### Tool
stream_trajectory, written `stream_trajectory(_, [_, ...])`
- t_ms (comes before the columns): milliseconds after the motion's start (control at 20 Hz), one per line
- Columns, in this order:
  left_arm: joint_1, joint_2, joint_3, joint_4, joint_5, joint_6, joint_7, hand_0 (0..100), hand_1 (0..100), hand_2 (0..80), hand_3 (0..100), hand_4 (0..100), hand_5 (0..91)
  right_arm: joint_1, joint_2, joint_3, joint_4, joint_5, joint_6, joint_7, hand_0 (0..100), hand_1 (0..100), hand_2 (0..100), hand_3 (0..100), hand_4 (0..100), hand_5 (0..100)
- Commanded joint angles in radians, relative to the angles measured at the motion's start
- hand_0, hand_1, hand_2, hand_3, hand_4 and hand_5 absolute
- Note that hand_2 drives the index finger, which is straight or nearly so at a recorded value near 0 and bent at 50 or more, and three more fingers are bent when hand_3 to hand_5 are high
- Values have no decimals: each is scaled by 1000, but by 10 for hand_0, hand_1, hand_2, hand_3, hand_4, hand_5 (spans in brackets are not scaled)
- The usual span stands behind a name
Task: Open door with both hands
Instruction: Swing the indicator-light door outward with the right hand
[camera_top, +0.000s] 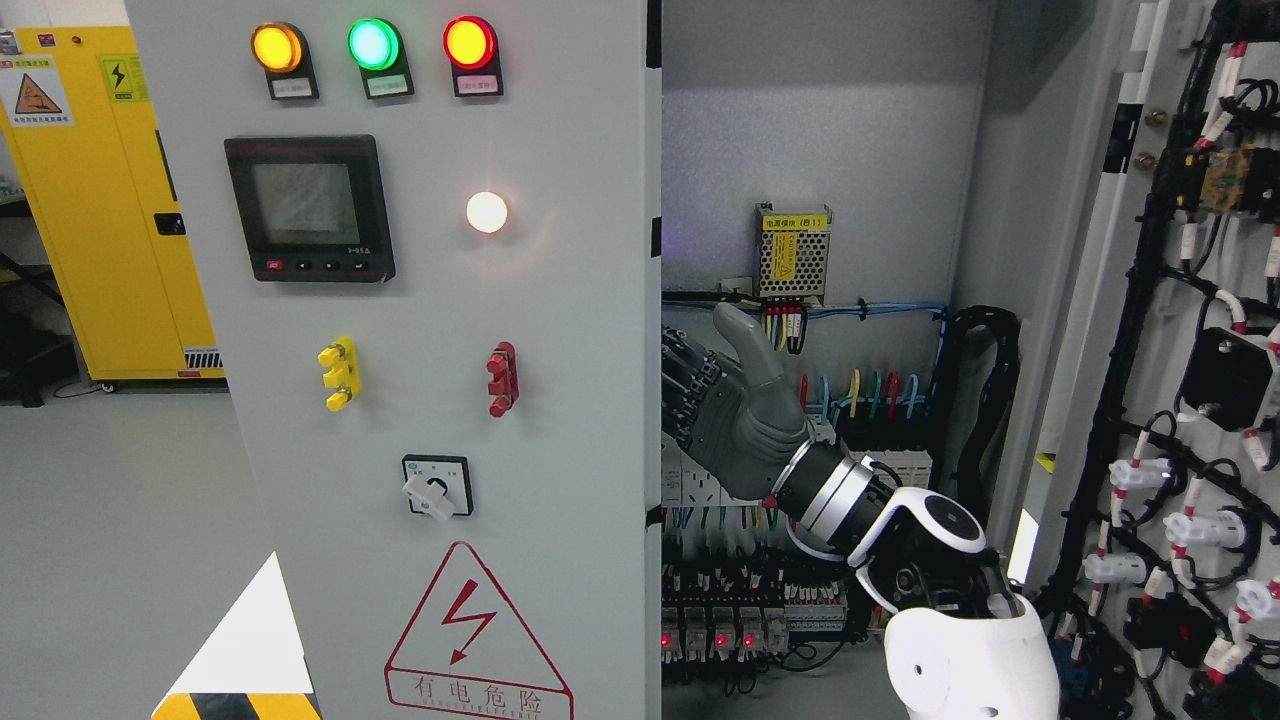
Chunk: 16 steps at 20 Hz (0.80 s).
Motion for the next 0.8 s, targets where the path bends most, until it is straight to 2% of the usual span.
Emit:
stream_trajectory(0, [-12, 0, -1, -2, 0, -1, 3, 0, 0, 0, 0, 0, 0, 2, -1, 1, 0, -5, -4, 6, 218, 13, 0, 0, 0, 0])
stream_trajectory(150, [-14, -1, -1, -2, 0, -1, 2, 0, 0, 0, 0, 0, 0, 32, -15, 1, -56, -14, -2, 7, 218, 12, 0, 0, 0, 0])
stream_trajectory(300, [-21, -9, 1, -4, 2, -1, 3, 0, 0, 0, 0, 0, 0, 105, -50, 24, -155, -60, -1, 13, 217, 11, 0, 0, 0, 0])
stream_trajectory(451, [-27, -24, 1, -4, 2, -1, 2, 0, 0, 0, 0, 0, 0, 160, -67, 100, -218, -111, 1, 13, 217, 11, 0, 0, 0, 0])
stream_trajectory(551, [-32, -41, 1, -5, 2, -1, 2, 0, 0, 0, 0, 0, 0, 196, -90, 145, -269, -113, 1, 13, 217, 11, 0, 0, 0, 0])
stream_trajectory(651, [-53, -58, 1, -4, 2, -1, 2, 0, 0, 0, 0, 0, 0, 225, -92, 183, -315, -113, 1, 13, 217, 12, 0, 0, 0, 0])
stream_trajectory(751, [-64, -75, 1, -4, 2, -1, 2, 0, 0, 0, 0, 0, 0, 248, -90, 249, -356, -113, 1, 15, 216, 14, 0, 0, 0, 0])
